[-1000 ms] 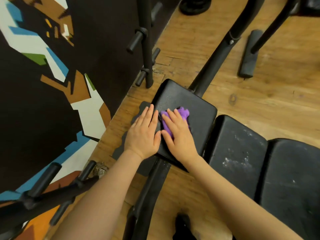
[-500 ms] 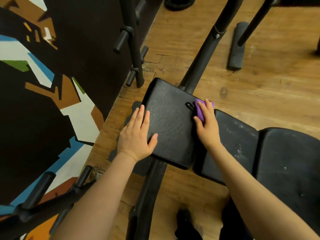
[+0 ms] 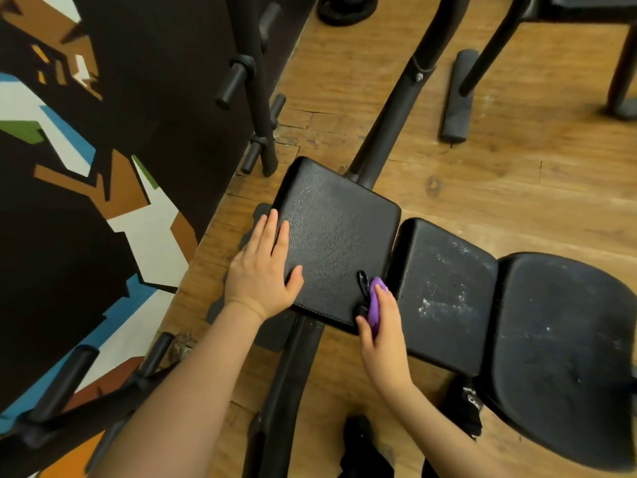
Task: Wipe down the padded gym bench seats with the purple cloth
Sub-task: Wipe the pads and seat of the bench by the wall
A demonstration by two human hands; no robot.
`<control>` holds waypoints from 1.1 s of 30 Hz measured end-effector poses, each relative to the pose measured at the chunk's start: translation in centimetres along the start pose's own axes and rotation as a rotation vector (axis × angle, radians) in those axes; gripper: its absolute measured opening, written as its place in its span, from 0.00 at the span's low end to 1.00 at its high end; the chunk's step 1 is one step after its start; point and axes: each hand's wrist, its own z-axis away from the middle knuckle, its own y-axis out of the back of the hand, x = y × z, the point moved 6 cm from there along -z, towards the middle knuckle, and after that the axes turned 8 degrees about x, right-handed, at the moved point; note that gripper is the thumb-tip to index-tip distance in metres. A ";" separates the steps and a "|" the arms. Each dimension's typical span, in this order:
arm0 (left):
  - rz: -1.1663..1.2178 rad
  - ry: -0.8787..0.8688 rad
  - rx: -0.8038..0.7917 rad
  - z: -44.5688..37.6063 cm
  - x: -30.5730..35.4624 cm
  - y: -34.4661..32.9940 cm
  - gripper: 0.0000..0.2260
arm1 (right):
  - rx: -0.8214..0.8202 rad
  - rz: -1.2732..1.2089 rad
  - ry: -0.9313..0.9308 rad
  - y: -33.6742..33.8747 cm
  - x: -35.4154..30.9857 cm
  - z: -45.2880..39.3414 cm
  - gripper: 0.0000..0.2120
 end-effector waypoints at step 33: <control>0.018 0.004 0.010 0.0 0.1 0.1 0.31 | 0.147 -0.020 -0.077 0.0 -1.5 -6.9 0.22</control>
